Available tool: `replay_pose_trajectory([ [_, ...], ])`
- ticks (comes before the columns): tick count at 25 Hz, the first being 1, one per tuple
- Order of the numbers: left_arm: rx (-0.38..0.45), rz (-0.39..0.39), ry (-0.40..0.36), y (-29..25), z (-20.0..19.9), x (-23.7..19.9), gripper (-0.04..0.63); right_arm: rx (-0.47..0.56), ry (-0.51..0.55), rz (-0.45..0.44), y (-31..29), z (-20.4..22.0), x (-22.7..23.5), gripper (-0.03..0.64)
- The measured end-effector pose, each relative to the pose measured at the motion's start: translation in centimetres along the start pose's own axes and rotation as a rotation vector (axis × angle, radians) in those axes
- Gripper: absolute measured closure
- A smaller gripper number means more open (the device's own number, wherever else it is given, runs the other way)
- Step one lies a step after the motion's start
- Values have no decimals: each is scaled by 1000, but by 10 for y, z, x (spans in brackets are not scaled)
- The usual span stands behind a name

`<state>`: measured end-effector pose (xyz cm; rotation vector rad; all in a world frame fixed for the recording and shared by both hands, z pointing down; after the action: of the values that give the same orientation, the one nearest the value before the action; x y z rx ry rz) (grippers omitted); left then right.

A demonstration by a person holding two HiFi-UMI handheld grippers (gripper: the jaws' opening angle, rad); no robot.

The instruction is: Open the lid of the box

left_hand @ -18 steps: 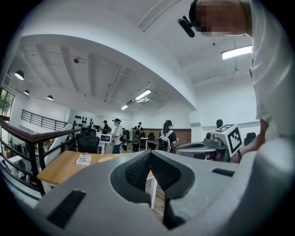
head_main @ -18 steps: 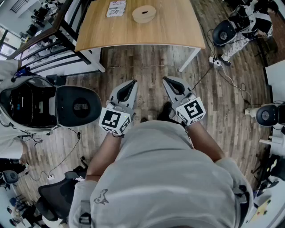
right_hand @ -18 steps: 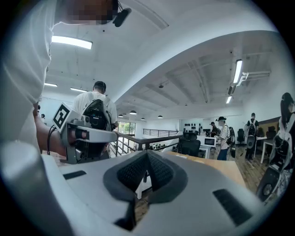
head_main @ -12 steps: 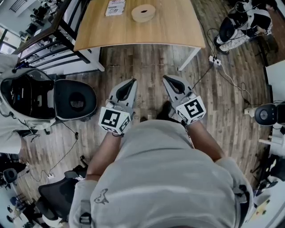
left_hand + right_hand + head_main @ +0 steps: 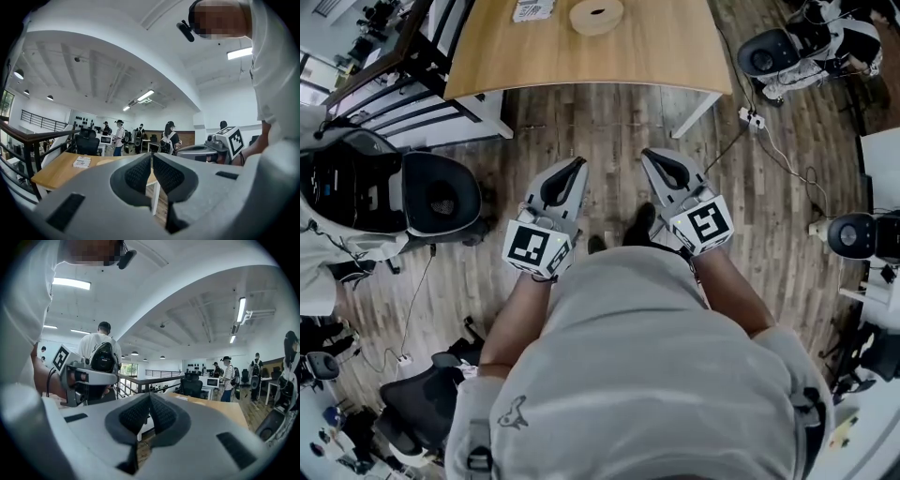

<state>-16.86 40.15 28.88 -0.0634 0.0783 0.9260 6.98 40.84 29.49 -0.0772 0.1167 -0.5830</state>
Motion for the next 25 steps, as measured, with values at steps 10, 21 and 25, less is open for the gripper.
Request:
replay_pose_trajectory([
  [10, -31, -31, 43, -43, 20, -11, 435, -39, -20, 5, -10, 21, 48, 480],
  [21, -72, -46, 68, -117, 35, -19, 308, -46, -50, 0, -11, 37, 129, 383],
  [25, -73, -31, 65, -155, 32, -6, 307, -38, -62, -2, -4, 42, 159, 382],
])
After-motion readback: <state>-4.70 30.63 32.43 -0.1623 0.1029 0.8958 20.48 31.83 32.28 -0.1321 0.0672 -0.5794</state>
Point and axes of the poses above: the fingertips, and each gripper's own axes: y backward along the fingers, x to its right, z out of its underside, the point moved 10 cm from there along y, backward along the fingers, and after that the axes turned 5 degrees about z, right-handed, at the moved point
